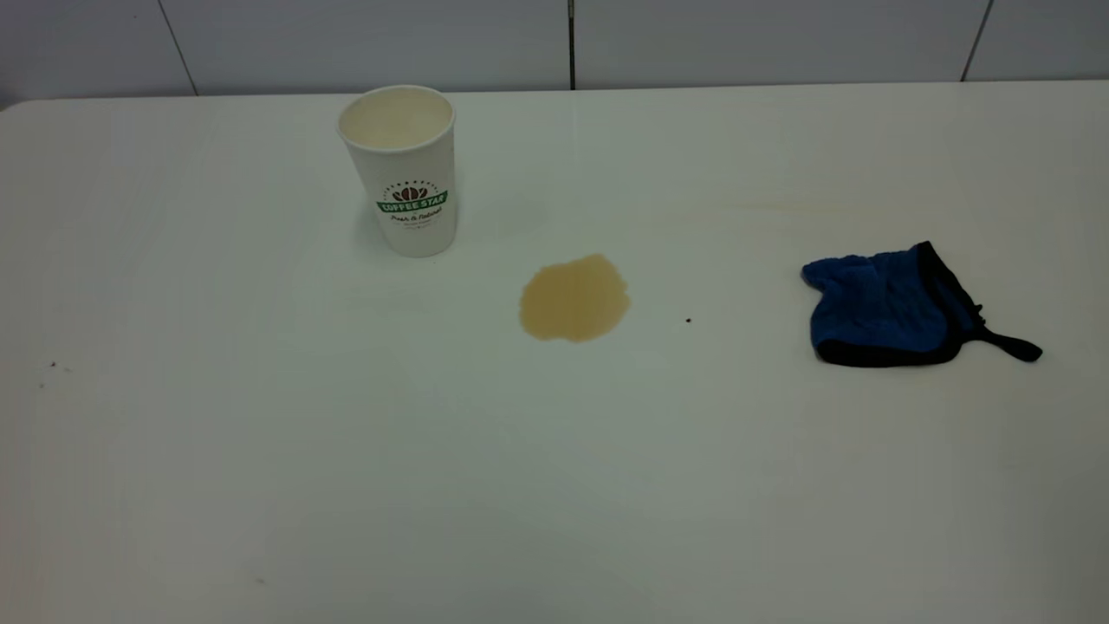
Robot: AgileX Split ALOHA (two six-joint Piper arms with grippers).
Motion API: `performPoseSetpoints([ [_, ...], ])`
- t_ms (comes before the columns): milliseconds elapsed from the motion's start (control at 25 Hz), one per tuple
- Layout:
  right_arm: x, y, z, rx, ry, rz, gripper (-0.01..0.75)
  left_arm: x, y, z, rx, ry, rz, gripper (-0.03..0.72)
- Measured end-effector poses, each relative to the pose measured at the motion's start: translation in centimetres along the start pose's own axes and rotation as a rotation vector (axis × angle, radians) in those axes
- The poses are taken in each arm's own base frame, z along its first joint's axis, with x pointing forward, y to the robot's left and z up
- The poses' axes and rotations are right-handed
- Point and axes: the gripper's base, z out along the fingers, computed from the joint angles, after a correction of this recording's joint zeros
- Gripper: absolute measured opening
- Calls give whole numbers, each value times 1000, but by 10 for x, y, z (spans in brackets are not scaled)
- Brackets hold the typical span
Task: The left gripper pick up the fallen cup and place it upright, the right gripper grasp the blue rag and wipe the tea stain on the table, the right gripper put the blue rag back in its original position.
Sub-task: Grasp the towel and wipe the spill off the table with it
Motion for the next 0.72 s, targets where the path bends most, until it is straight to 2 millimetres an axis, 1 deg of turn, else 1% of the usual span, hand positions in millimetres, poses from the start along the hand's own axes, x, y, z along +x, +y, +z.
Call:
performPoseSetpoints([
  [360,0,0,0,0,0,0,238,7,1,-6,17,-63,13,348],
  [720,0,0,0,0,0,0,238,7,1,-6,17,-64,14,348],
])
